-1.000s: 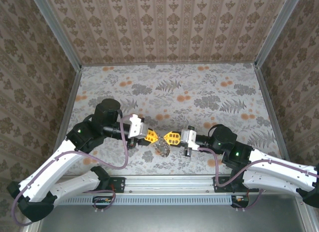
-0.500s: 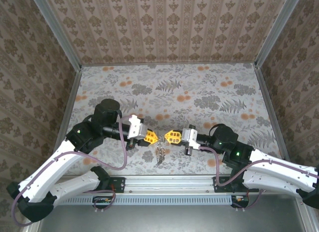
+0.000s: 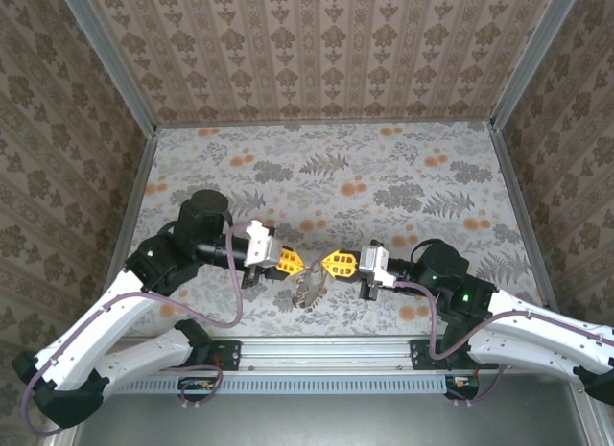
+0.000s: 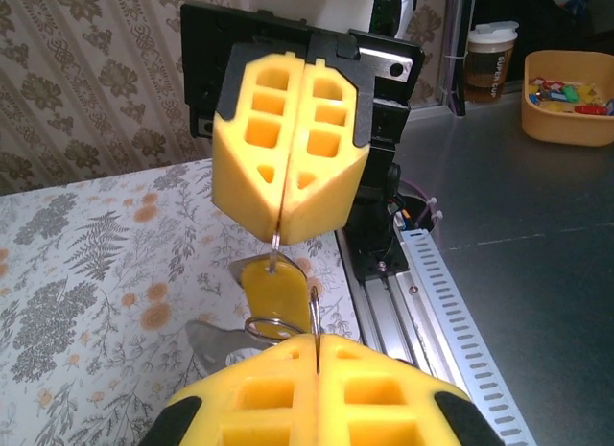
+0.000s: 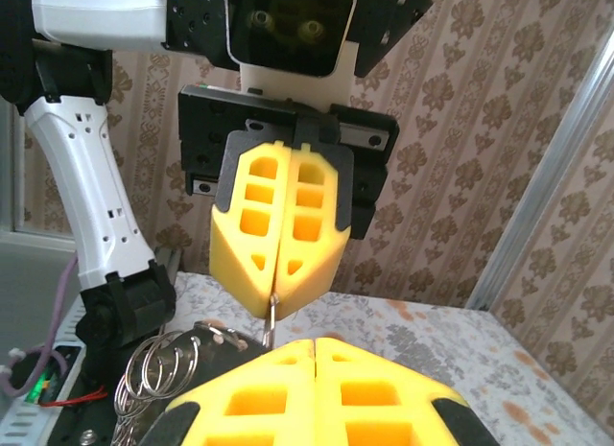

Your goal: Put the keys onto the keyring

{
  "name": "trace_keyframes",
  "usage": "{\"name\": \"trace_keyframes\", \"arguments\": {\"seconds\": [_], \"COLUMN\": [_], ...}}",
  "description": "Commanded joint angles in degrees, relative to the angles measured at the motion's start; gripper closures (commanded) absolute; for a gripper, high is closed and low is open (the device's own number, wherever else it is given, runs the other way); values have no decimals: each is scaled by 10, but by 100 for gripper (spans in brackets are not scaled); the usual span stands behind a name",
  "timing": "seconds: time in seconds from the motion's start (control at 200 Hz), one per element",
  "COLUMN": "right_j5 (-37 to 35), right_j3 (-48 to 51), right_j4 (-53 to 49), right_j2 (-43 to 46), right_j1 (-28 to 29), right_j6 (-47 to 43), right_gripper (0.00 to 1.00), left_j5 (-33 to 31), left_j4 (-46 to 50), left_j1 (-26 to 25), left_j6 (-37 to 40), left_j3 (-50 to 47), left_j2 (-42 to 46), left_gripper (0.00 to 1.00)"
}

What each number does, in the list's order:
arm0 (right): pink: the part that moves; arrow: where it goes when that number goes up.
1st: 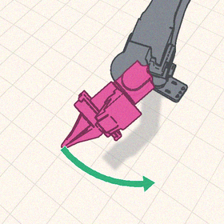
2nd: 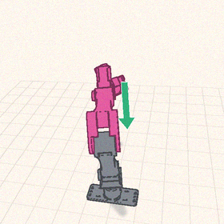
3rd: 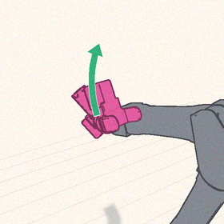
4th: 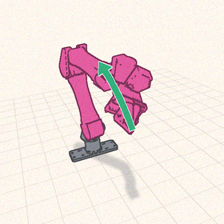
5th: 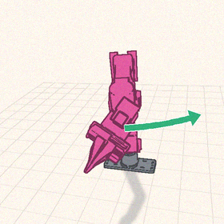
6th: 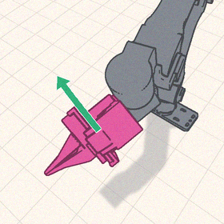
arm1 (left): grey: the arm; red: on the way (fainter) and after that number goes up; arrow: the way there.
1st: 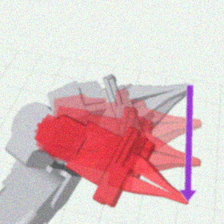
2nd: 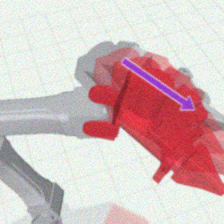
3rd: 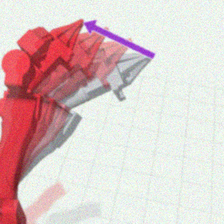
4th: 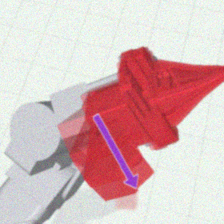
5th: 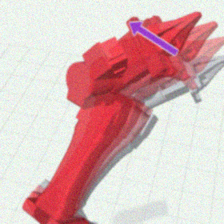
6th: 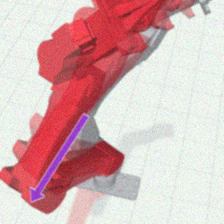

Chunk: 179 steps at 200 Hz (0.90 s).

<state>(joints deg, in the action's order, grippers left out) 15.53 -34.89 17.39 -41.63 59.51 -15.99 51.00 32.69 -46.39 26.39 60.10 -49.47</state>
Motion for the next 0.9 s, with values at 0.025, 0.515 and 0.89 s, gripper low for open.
{"name": "trace_keyframes", "arguments": {"seconds": [0.025,0.515,0.89], "right_j5": [21,42,20], "right_j3": [1,-2,-2], "right_j4": [-15,11,26], "right_j2": [8,-13,-9], "right_j1": [1,9,11], "right_j6": [30,46,37], "right_gripper": [100,100,100], "left_j5": [10,14,15], "left_j4": [-26,-29,-23], "left_j1": [4,7,7], "left_j6": [-6,-8,-5], "left_j3": [3,3,7], "left_j2": [13,10,5], "left_gripper": [100,100,100]}}
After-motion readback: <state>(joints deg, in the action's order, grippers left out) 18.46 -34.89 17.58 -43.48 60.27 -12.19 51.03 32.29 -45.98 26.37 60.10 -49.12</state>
